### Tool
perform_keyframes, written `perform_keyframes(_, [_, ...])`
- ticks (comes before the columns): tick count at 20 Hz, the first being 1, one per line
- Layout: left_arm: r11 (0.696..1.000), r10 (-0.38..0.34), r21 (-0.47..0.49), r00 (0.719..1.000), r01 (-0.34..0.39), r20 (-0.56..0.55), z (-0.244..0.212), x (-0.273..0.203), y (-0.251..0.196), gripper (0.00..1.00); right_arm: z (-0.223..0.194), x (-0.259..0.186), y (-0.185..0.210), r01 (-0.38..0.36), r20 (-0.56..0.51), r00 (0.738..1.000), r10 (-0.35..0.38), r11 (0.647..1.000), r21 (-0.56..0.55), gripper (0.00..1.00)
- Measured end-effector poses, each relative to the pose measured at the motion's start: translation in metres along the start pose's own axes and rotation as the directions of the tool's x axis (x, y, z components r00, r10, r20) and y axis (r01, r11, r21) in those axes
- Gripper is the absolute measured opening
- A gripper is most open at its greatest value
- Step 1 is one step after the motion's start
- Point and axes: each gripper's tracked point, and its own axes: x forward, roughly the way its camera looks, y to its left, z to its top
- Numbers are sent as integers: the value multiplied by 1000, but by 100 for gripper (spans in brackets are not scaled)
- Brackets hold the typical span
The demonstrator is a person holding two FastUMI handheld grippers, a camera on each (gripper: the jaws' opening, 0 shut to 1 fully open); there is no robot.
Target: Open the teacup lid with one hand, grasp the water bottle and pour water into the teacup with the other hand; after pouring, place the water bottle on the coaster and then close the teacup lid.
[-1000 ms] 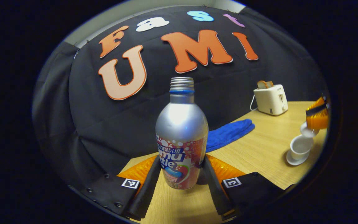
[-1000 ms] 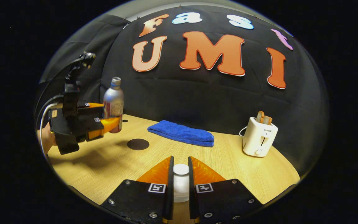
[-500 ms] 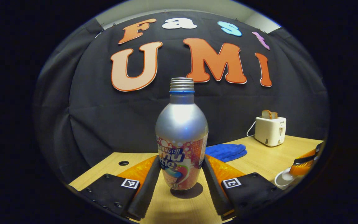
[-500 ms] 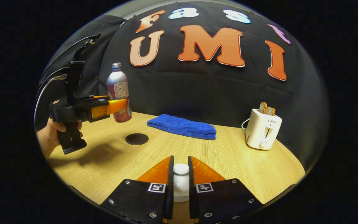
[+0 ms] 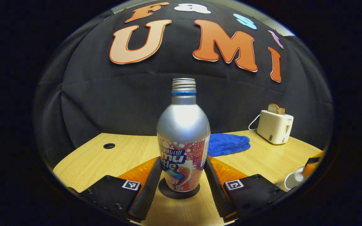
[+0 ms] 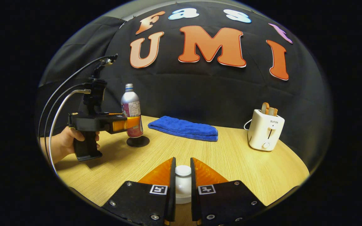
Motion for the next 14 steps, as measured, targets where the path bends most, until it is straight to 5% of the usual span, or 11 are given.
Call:
perform_keyframes(5, [1000,19,-13,995,-20,-95,-31,16,4,80,-2,0,-5,1,-4,1000,-1,1000,8,21])
perform_keyframes(14, [1000,1,-28,995,-4,-100,-36,17,1,88,-3,2,-4,-7,-11,1000,7,1000,16,20])
